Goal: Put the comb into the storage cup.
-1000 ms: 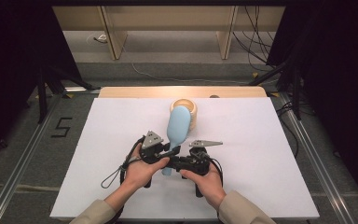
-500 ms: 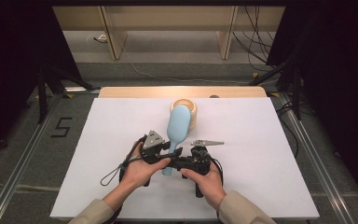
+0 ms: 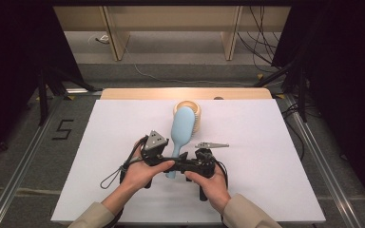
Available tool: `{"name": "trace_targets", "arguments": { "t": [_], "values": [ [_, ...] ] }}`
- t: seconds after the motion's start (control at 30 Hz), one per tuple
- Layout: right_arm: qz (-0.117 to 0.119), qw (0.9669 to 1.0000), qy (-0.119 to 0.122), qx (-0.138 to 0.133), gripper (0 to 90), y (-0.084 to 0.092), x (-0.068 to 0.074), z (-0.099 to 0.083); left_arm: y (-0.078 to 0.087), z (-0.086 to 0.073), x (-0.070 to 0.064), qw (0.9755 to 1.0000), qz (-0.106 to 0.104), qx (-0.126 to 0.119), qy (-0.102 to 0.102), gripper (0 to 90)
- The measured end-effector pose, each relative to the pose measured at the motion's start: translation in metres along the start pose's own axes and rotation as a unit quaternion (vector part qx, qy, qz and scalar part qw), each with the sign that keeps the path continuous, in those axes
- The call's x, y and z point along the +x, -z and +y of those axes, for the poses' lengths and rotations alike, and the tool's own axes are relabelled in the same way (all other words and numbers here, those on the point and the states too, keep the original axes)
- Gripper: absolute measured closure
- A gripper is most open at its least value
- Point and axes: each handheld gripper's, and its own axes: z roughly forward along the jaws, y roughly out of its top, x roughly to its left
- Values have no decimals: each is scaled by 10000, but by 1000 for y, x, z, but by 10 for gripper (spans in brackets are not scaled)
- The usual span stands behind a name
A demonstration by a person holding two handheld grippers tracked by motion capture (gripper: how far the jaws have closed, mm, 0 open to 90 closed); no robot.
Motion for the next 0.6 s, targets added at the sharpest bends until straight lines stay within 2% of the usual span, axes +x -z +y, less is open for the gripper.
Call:
{"name": "trace_targets", "arguments": {
  "t": [0.2, 0.27, 0.3, 0.33, 0.6],
  "values": [
    [-19, 10000, 5, 0, 672, 0, 0, 0, 5, 5, 0, 10000, 26, -4, -34, 62],
    [-23, 10000, -1, 7, 672, 0, 0, 0, 5, 5, 0, 10000, 29, 37, -23, 0],
    [-21, 10000, -3, 10, 672, 0, 0, 0, 5, 5, 0, 10000, 37, 53, -18, 0],
    [-23, 10000, -8, 13, 672, 0, 0, 0, 5, 6, 0, 9999, 76, 79, -104, 0],
    [-31, 10000, -5, 24, 672, 0, -1, -1, 7, 7, 2, 9998, 100, 25, -175, 0]
  ]
}}
